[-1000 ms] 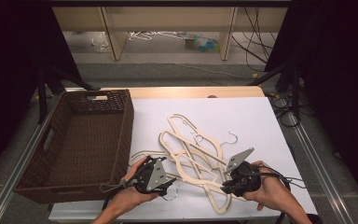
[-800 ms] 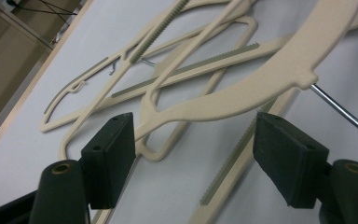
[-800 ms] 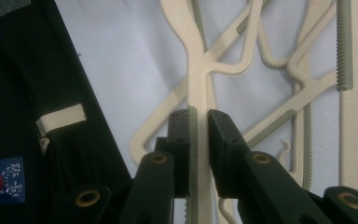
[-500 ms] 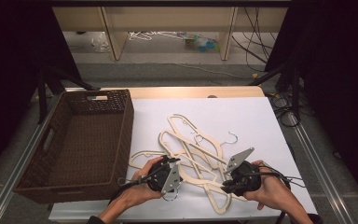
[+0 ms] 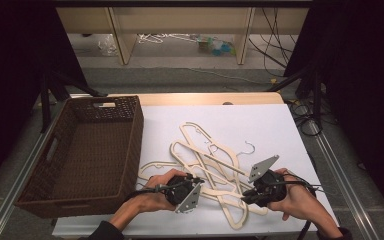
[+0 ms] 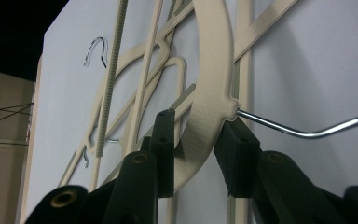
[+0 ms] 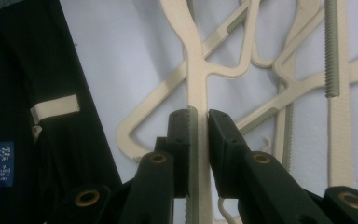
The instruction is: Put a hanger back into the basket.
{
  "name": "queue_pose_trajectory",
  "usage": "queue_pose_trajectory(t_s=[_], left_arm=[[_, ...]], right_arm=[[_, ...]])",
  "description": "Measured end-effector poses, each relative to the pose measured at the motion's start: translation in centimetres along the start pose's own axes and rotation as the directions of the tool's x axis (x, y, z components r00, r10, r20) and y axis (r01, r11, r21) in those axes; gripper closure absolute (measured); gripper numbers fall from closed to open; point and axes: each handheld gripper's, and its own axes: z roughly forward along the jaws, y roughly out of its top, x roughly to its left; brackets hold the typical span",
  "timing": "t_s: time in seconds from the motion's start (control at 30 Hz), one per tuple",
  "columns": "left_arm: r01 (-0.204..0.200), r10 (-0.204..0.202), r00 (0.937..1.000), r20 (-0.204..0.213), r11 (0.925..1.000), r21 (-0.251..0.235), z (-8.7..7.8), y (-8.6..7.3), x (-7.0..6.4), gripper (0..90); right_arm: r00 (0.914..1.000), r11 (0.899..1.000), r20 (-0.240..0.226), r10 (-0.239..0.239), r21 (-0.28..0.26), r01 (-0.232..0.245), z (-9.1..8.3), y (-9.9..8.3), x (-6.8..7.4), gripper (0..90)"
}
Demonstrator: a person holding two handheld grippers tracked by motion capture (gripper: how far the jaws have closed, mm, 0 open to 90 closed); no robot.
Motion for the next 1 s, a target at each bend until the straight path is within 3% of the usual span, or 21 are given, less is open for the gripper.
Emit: queue_pose_trajectory(t_s=[0.07, 0.17, 0.23, 0.3, 0.33, 0.37, 0.4, 0.47, 0.5, 0.53, 0.57, 0.63, 0.67, 0.73, 0.77, 0.8, 0.83, 0.9, 0.93, 0.97, 1.0], left_arm=[[-0.020, 0.020, 0.9998, -0.001, 0.9998, 0.006, -0.2, 0.4, 0.4, 71.7], [-0.006, 0.007, 0.9999, 0.008, 0.9999, -0.011, -0.7, 1.0, 1.1, 74.6], [-0.022, 0.021, 0.9997, -0.011, 0.9997, -0.013, -1.0, 1.4, 1.7, 78.8], [-0.041, 0.041, 0.9990, -0.019, 0.9991, 0.009, -1.2, 1.7, 2.0, 81.6], [0.010, -0.012, 0.9991, -0.041, 0.9992, -0.039, -1.1, 1.7, 2.0, 81.6], [0.067, -0.073, 0.9958, -0.055, 0.9936, -0.091, -1.1, 1.9, 2.2, 84.2], [-0.002, 0.000, 0.9978, -0.067, 0.9997, -0.026, -1.8, 2.1, 3.0, 84.8], [0.017, -0.021, 0.9963, -0.084, 0.9991, -0.038, -2.4, 2.4, 3.7, 85.4], [0.024, -0.027, 0.9955, -0.091, 0.9993, -0.030, -2.6, 2.6, 4.1, 85.3], [0.053, -0.056, 0.9928, -0.106, 0.9980, -0.033, -2.8, 2.7, 4.6, 85.4], [0.053, -0.056, 0.9928, -0.106, 0.9980, -0.033, -2.8, 2.7, 4.6, 85.4], [0.101, -0.104, 0.9879, -0.116, 0.9945, -0.029, -3.1, 2.7, 5.3, 85.4], [0.118, -0.117, 0.9842, -0.133, 0.9931, 0.000, -3.6, 2.8, 6.1, 85.3], [0.154, -0.150, 0.9739, -0.170, 0.9880, 0.009, -4.1, 2.8, 7.1, 85.3], [0.154, -0.150, 0.9739, -0.170, 0.9880, 0.009, -4.1, 2.8, 7.1, 85.3], [0.171, -0.166, 0.9691, -0.183, 0.9851, 0.015, -4.4, 2.8, 7.7, 85.3], [0.196, -0.187, 0.9624, -0.197, 0.9803, 0.027, -4.9, 2.7, 8.5, 85.4], [0.239, -0.229, 0.9522, -0.203, 0.9707, 0.028, -5.7, 2.7, 9.5, 85.3], [0.278, -0.269, 0.9407, -0.206, 0.9606, 0.013, -6.1, 2.6, 10.1, 85.4], [0.332, -0.333, 0.9213, -0.201, 0.9425, -0.038, -6.2, 2.6, 10.3, 85.4], [0.354, -0.356, 0.9113, -0.206, 0.9339, -0.048, -6.6, 2.6, 10.7, 85.4]], right_arm=[[1.0000, 1.000, -0.001, -0.007, -0.003, 0.007, -0.3, -0.2, -0.3, 78.5], [1.0000, 1.000, 0.007, -0.001, -0.015, 0.002, -0.5, -0.3, -0.5, 72.3], [0.9976, 0.999, 0.068, 0.015, -0.052, -0.011, -1.3, -0.2, -0.6, 61.5], [0.9948, 0.996, 0.100, 0.016, -0.085, -0.007, -1.9, 0.0, -0.4, 56.9], [0.9948, 0.996, 0.100, 0.016, -0.085, -0.007, -1.9, 0.0, -0.4, 56.9], [0.9878, 0.992, 0.155, 0.017, -0.125, 0.003, -2.8, 0.4, 0.0, 52.1], [0.9879, 0.991, 0.154, 0.017, -0.134, 0.004, -3.2, 0.5, 0.2, 51.3], [0.9857, 0.988, 0.169, 0.008, -0.151, 0.018, -3.8, 0.8, 0.5, 49.1], [0.9788, 0.982, 0.204, 0.022, -0.190, 0.018, -4.8, 1.1, 1.1, 45.3], [0.9755, 0.977, 0.218, 0.032, -0.214, 0.016, -5.1, 1.3, 1.3, 44.2], [0.9755, 0.977, 0.218, 0.032, -0.214, 0.016, -5.1, 1.3, 1.3, 44.2], [0.9699, 0.964, 0.239, 0.044, -0.266, 0.021, -6.0, 1.6, 1.8, 42.7], [0.9655, 0.953, 0.255, 0.053, -0.301, 0.027, -6.5, 1.9, 2.2, 40.4], [0.9707, 0.951, 0.232, 0.061, -0.310, 0.014, -6.9, 2.0, 2.5, 39.3], [0.9722, 0.948, 0.225, 0.067, -0.318, 0.009, -6.8, 2.0, 2.6, 39.2], [0.9722, 0.948, 0.225, 0.067, -0.318, 0.009, -6.8, 2.0, 2.6, 39.2], [0.9735, 0.945, 0.217, 0.070, -0.327, 0.005, -6.6, 2.1, 2.7, 39.1], [0.9742, 0.949, 0.210, 0.083, -0.316, -0.013, -5.8, 2.0, 2.7, 37.7], [0.9739, 0.949, 0.204, 0.099, -0.315, -0.030, -4.8, 1.9, 2.6, 37.1], [0.9769, 0.951, 0.192, 0.095, -0.307, -0.032, -4.5, 1.8, 2.3, 36.7], [0.9769, 0.951, 0.192, 0.095, -0.307, -0.032, -4.5, 1.8, 2.3, 36.7]])
